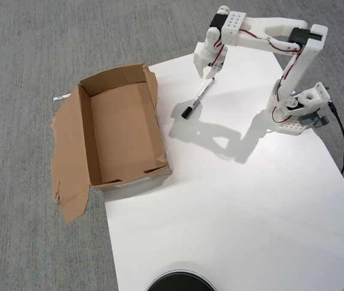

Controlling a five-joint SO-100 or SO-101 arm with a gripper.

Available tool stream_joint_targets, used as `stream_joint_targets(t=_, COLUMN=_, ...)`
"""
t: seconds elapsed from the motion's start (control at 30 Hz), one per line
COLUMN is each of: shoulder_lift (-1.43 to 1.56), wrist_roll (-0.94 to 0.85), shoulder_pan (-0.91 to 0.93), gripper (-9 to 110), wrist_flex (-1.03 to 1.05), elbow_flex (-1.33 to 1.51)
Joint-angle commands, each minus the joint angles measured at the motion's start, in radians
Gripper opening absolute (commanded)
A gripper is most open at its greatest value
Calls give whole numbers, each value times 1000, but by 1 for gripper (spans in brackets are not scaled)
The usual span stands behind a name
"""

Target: Grasp a pen and put it in the box.

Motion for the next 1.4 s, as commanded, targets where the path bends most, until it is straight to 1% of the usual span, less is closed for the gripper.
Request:
stream_joint_targets(t=0.0, shoulder_lift=-2, wrist_roll=-7, shoulder_pan=-8, gripper=3, wrist_flex=-8, elbow_flex=-18)
stream_joint_targets(t=0.27, shoulder_lift=-3, wrist_roll=-7, shoulder_pan=-41, gripper=3, wrist_flex=-8, elbow_flex=-31)
stream_joint_targets(t=1.37, shoulder_lift=-9, wrist_roll=5, shoulder_pan=-25, gripper=3, wrist_flex=-9, elbow_flex=-31)
